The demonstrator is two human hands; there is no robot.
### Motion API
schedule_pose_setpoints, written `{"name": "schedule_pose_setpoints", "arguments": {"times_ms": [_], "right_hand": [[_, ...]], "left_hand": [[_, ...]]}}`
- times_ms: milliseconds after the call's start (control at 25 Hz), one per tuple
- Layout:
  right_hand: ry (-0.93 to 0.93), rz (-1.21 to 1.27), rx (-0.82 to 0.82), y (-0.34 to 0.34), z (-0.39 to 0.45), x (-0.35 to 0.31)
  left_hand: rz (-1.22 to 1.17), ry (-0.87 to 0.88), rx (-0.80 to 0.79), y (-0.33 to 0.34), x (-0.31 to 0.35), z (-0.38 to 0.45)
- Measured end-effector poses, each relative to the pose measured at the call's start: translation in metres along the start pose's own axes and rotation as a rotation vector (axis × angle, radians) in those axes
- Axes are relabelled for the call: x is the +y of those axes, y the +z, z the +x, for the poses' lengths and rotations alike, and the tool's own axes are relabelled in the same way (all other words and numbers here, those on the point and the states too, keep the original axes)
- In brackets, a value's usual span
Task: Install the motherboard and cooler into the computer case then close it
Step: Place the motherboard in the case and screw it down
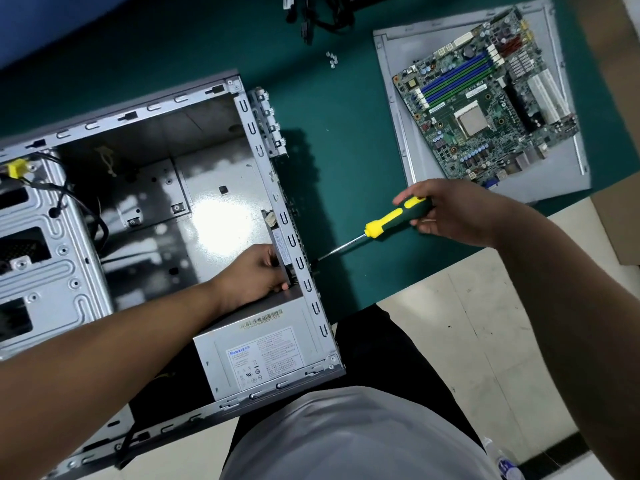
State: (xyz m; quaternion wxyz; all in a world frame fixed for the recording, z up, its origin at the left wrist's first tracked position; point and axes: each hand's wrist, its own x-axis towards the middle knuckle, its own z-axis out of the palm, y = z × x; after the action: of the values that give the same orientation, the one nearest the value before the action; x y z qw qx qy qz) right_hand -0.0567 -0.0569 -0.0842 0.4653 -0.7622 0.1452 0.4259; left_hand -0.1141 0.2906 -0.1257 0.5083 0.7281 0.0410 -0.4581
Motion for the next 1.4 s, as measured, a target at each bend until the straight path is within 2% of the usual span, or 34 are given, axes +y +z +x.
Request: {"name": "schedule_pose_setpoints", "arguments": {"times_ms": [80, 120, 160, 280, 320, 360, 440, 520, 560, 600, 680, 720, 760, 800, 880, 960, 1040, 1120, 1160, 1240, 1320, 1360, 1400], "right_hand": [[0.005, 0.32, -0.056, -0.004, -0.005, 0.0], [0.012, 0.378, -0.011, -0.004, -0.008, 0.0], [0.0, 0.329, 0.069, 0.001, -0.006, -0.004], [0.072, -0.207, 0.319, 0.019, 0.001, -0.013], [0.111, -0.222, 0.32, 0.023, 0.005, -0.015], [0.145, -0.095, 0.278, 0.025, 0.006, -0.016], [0.117, 0.295, 0.135, 0.02, 0.003, -0.015], [0.049, 0.566, 0.005, 0.006, -0.003, -0.011], [0.031, 0.561, -0.016, 0.004, -0.006, -0.011], [0.051, 0.437, 0.036, 0.005, -0.007, -0.01], [0.142, -0.019, 0.157, 0.016, -0.004, -0.017], [0.178, -0.14, 0.176, 0.02, -0.005, -0.017], [0.232, -0.094, 0.172, 0.021, -0.002, -0.016], [0.257, 0.076, 0.158, 0.023, -0.001, -0.016], [0.173, 0.402, 0.117, 0.014, -0.003, -0.011], [0.053, 0.539, 0.049, 0.009, -0.009, -0.008], [0.043, 0.322, 0.144, 0.015, -0.009, -0.011], [0.052, 0.0, 0.239, 0.027, -0.009, -0.016], [0.084, 0.009, 0.222, 0.029, -0.006, -0.013], [0.118, 0.329, 0.178, 0.026, -0.003, -0.014], [0.052, 0.568, 0.062, 0.013, -0.005, -0.008], [0.008, 0.622, 0.011, 0.01, -0.008, -0.007], [-0.005, 0.526, 0.063, 0.013, -0.009, -0.007]], "left_hand": [[0.006, -0.006, 0.005, -0.001, -0.003, 0.001], [0.01, -0.006, 0.007, -0.002, -0.004, 0.001], [0.014, -0.001, 0.007, -0.003, -0.004, 0.001], [0.006, 0.022, 0.001, -0.002, -0.001, 0.0], [0.003, 0.027, 0.0, -0.002, -0.001, 0.0], [0.0, 0.032, -0.005, -0.002, 0.0, -0.001], [-0.015, 0.047, -0.013, -0.002, 0.001, -0.003], [-0.024, 0.055, -0.016, -0.002, 0.002, -0.003], [-0.031, 0.055, -0.015, -0.002, 0.002, -0.003], [-0.038, 0.052, -0.012, -0.002, 0.001, -0.003], [-0.041, 0.039, -0.009, -0.002, 0.001, -0.003], [-0.041, 0.033, -0.011, -0.002, 0.001, -0.003], [-0.041, 0.028, -0.011, -0.001, 0.001, -0.004], [-0.04, 0.024, -0.011, -0.001, 0.002, -0.004], [-0.039, 0.026, -0.014, -0.001, 0.002, -0.004], [-0.031, 0.033, -0.007, 0.0, 0.002, -0.004], [-0.016, 0.039, -0.004, -0.001, 0.002, -0.004], [-0.002, 0.044, -0.008, -0.002, 0.002, -0.003], [0.008, 0.045, -0.008, -0.002, 0.002, -0.003], [0.023, 0.042, -0.004, -0.002, 0.002, -0.002], [0.024, 0.038, -0.002, -0.002, 0.002, -0.002], [0.026, 0.035, -0.003, -0.002, 0.002, -0.002], [0.029, 0.031, -0.004, -0.002, 0.002, -0.002]]}}
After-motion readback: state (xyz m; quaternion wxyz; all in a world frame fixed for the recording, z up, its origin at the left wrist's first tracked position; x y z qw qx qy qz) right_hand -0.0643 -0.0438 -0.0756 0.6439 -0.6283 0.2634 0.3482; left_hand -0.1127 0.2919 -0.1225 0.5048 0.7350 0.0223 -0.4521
